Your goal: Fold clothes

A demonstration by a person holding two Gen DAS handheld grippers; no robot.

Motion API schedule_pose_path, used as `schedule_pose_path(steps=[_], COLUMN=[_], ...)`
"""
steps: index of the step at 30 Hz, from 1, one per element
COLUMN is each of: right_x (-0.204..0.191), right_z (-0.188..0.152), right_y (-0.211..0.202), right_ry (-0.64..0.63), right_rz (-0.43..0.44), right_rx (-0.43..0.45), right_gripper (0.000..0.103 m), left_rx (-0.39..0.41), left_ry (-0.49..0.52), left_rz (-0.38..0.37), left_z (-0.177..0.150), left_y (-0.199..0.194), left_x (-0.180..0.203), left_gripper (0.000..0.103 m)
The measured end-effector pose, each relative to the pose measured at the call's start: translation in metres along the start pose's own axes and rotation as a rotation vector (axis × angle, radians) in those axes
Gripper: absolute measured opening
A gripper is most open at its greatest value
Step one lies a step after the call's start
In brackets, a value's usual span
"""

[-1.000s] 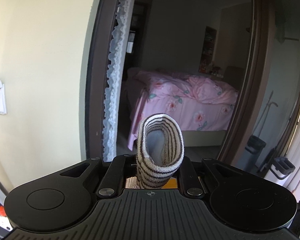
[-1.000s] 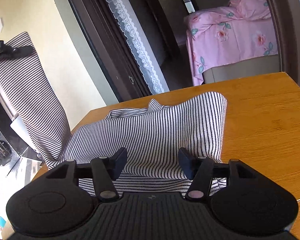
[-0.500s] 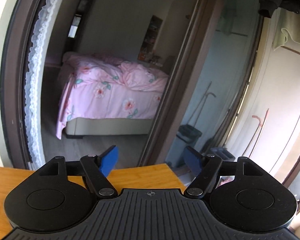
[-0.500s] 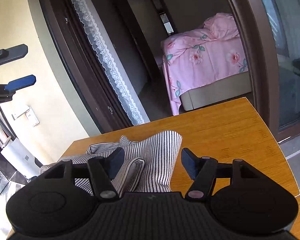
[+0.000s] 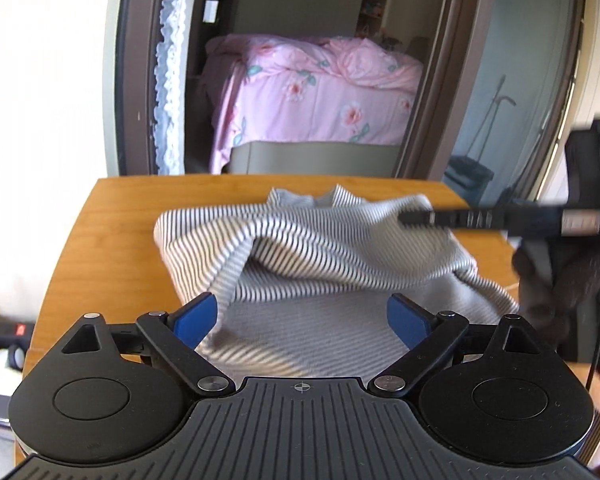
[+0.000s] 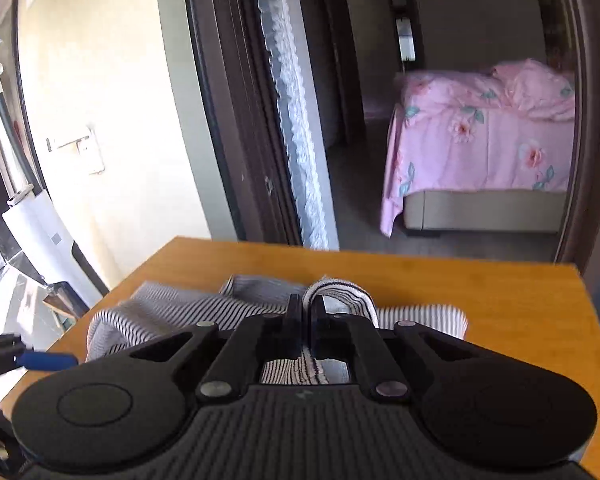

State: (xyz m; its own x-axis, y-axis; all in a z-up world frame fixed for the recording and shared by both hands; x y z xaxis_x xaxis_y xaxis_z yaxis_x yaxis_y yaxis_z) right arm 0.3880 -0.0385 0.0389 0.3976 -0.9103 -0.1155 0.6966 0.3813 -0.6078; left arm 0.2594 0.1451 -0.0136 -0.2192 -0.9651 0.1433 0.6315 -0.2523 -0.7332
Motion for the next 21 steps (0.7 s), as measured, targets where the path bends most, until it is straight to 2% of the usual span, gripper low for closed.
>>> schedule_pose_path(steps=[3,4,6,8,11,14,17,18,19,21], right_x=[0.018,0.026,0.041,0.052,0.064,0.069,0.065,0.061,0.056,0.046], right_z=[0.028,0.028,0.017,-0.008,-0.047,-0.059,-0.053,-0.048,-0.043,-0.037], right_y=[-0.017,-0.017,-0.013,0.001,0.023,0.026,0.014,0.005,-0.002,-0.011], right_ry=[-0.019,-0.02,-0.007,0.019,0.057,0.082,0.083,0.072,0.063,0.07], right_rz=[-0.074,-0.101,-0.132,-0.139,-0.156,-0.17,-0.176,-0.169,-0.158,-0.102], right_rx=[0.061,0.055,0.013,-0.068,-0.165,-0.171,-0.131,-0.1,-0.072,-0.037], right_gripper=[0.004,0.004,0.004,0.004,0.005,0.011,0.031,0.043,0.049,0.053], left_rx=[-0.013,-0.012,-0.011,-0.007,0.021,0.067,0.106,0.113,0.104,0.069], left_ry=[0.036,0.043,0.041,0.018,-0.003,0.021,0.065,0.078,0.079,0.063], left_rz=[0.054,0.085,0.121,0.129,0.078,-0.01,-0.078,-0.096,-0.109,-0.135], left_z=[-0.013,-0.015,-0.019,-0.017,-0.007,0.014,0.031,0.035,0.036,0.036], left_y=[0.002,0.002,0.0,-0.004,-0.012,-0.017,-0.011,-0.006,0.003,0.021], left_x=[-0.009,-0.014,-0.022,-0.03,-0.03,-0.012,0.009,0.015,0.019,0.022], left_gripper=[0.096,0.096,0.096,0.096,0.096,0.099,0.103,0.103,0.103,0.103])
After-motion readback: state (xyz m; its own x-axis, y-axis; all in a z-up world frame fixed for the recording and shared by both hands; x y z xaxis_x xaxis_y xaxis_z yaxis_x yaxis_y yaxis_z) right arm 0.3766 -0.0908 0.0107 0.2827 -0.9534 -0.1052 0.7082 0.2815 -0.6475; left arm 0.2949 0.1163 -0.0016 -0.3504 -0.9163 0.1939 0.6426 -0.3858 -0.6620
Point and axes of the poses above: each gripper's, at about its wrist camera, not at the fingertips, and y roughly the way its jaws point, x to its right, z to its top, the point moved 8 cm from there along y, roughly the way its jaws point, and after that the axes turned 11 degrees about -x, right-handed, at the moved point
